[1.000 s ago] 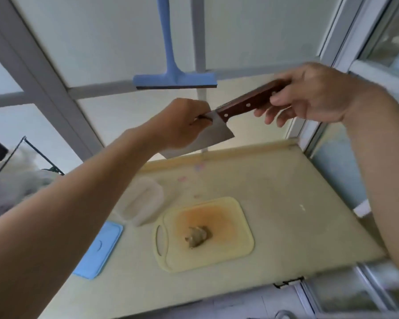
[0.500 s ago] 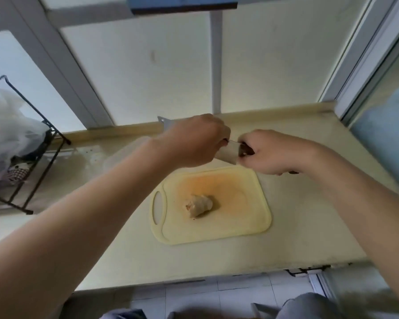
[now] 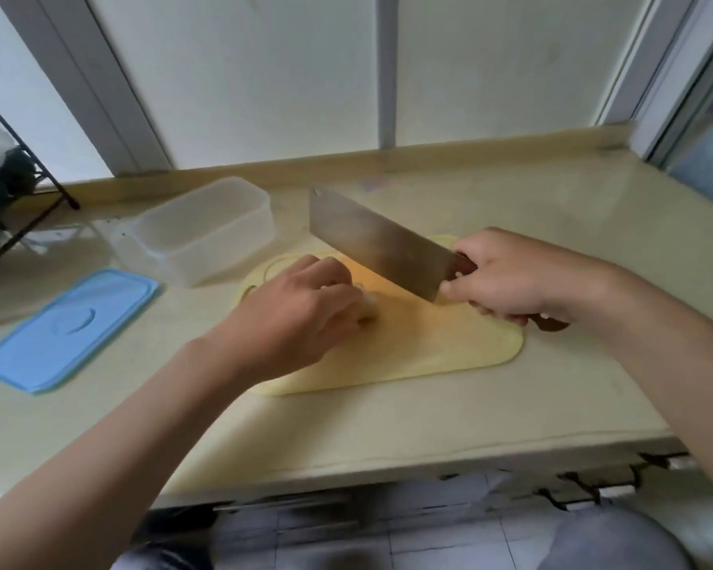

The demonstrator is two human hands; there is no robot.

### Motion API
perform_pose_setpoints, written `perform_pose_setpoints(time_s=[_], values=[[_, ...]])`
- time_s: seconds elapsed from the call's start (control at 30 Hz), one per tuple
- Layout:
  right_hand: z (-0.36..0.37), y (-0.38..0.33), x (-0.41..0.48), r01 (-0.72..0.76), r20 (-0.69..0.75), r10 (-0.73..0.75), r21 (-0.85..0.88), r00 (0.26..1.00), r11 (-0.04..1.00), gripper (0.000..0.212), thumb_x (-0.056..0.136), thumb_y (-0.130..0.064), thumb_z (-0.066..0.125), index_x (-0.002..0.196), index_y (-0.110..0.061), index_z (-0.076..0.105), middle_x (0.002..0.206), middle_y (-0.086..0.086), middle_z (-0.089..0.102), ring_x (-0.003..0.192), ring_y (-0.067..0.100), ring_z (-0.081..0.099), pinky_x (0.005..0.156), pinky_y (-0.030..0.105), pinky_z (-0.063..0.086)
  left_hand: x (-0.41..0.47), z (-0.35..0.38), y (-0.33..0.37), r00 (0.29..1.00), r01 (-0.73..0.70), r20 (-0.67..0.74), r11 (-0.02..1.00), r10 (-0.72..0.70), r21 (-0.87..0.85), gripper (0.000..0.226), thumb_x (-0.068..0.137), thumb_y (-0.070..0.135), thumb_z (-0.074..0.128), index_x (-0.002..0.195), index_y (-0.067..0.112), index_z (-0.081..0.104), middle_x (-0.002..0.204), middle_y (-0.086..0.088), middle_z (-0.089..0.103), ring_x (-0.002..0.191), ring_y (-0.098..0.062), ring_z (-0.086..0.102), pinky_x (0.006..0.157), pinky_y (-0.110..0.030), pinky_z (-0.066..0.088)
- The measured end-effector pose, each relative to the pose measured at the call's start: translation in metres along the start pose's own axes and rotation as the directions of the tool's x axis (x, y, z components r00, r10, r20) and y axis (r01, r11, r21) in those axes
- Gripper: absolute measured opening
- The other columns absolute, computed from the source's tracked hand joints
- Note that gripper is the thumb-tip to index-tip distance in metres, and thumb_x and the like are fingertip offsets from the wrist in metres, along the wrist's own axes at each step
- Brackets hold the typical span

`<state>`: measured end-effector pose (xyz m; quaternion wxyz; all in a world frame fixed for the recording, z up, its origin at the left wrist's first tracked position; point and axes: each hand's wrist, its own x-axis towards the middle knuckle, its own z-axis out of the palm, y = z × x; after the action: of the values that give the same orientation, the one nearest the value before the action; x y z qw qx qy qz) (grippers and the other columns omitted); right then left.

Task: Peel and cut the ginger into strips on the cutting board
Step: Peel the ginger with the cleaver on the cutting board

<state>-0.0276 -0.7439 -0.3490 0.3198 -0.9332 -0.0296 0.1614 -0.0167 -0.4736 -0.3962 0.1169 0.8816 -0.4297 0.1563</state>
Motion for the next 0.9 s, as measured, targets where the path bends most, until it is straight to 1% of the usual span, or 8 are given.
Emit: perform_pose_setpoints(time_s=[0.2,0.3,0.43,0.53,0.6,0.63,0.73,0.9], values=[[0.007,-0.001,-0.021,-0.004,0.014,0.004,-0.009,1.000,1.000,0.007,0.101,-0.018,0.060,0.106,-0.013,0.061,0.067,0.008,0.056,0.053,0.021,0.047,0.045,0.031,0.040,-0.010,0.005,-0.006,0.995,-0.058,-0.092,0.992,0.048,-0.108,0.019,0.095,0.015,0.059,0.109,0.016,0.072,0.112,-0.001,0.065,0.097,-0.023,0.062,0.081,-0.040,0.054],[0.012,-0.006,-0.024,-0.012,0.039,0.014,-0.032,0.999,0.999,0.008,0.102,-0.017,0.056,0.109,-0.013,0.058,0.071,0.009,0.056,0.056,0.022,0.049,0.049,0.034,0.043,-0.016,0.011,-0.011,0.991,-0.011,-0.132,0.994,-0.004,-0.112,0.026,0.093,0.022,0.057,0.113,0.013,0.071,0.115,-0.005,0.065,0.100,-0.026,0.063,0.078,-0.043,0.056],[0.011,-0.021,-0.022,-0.032,0.141,0.045,-0.096,0.989,0.995,0.016,0.107,-0.022,0.046,0.109,-0.007,0.048,0.086,0.016,0.061,0.051,0.022,0.054,0.046,0.031,0.048,-0.017,0.018,-0.015,0.989,0.000,-0.147,0.995,-0.014,-0.099,0.023,0.095,0.028,0.058,0.118,0.027,0.065,0.115,-0.003,0.060,0.097,-0.029,0.060,0.073,-0.047,0.055],[0.012,-0.032,-0.014,-0.056,0.180,0.086,-0.166,0.980,0.985,0.013,0.104,-0.015,0.041,0.104,-0.003,0.048,0.098,0.021,0.065,0.055,0.029,0.068,0.055,0.040,0.061,-0.017,0.020,-0.018,0.987,0.004,-0.160,0.993,-0.023,-0.118,0.024,0.097,0.028,0.057,0.119,0.028,0.064,0.116,-0.002,0.060,0.097,-0.028,0.060,0.071,-0.047,0.055],[0.016,-0.037,-0.007,-0.063,0.162,0.094,-0.191,0.982,0.980,0.021,0.097,-0.009,0.039,0.109,0.002,0.052,0.100,0.024,0.070,0.066,0.038,0.075,0.062,0.047,0.065,-0.018,0.022,-0.018,0.986,0.000,-0.166,0.993,-0.020,-0.117,0.025,0.096,0.027,0.057,0.120,0.026,0.066,0.116,-0.003,0.060,0.097,-0.028,0.060,0.072,-0.046,0.054],[0.019,-0.039,-0.005,-0.052,0.149,0.081,-0.190,0.986,0.981,0.023,0.095,-0.007,0.039,0.110,0.004,0.054,0.098,0.024,0.071,0.065,0.037,0.075,0.058,0.043,0.064,-0.019,0.023,-0.018,0.984,-0.001,-0.177,0.993,-0.020,-0.118,0.025,0.097,0.026,0.057,0.119,0.023,0.068,0.115,-0.006,0.060,0.096,-0.028,0.061,0.073,-0.045,0.054],[0.023,-0.040,-0.002,0.012,0.080,-0.003,-0.114,0.997,0.993,0.026,0.094,-0.005,0.038,0.112,-0.009,0.056,0.091,0.020,0.072,0.050,0.021,0.064,0.045,0.029,0.052,-0.023,0.026,-0.018,0.974,-0.001,-0.224,0.992,-0.028,-0.127,0.026,0.097,0.023,0.058,0.116,0.015,0.074,0.112,-0.010,0.059,0.094,-0.028,0.061,0.078,-0.041,0.054],[0.027,-0.040,-0.008,0.087,-0.013,-0.087,0.008,0.996,0.996,0.023,0.098,-0.010,0.039,0.111,-0.016,0.056,0.084,0.014,0.073,0.045,0.017,0.062,0.044,0.029,0.051,-0.024,0.029,-0.021,0.972,-0.022,-0.233,0.986,-0.017,-0.163,0.025,0.094,0.012,0.066,0.117,0.013,0.074,0.112,-0.010,0.060,0.096,-0.025,0.060,0.082,-0.038,0.051]])
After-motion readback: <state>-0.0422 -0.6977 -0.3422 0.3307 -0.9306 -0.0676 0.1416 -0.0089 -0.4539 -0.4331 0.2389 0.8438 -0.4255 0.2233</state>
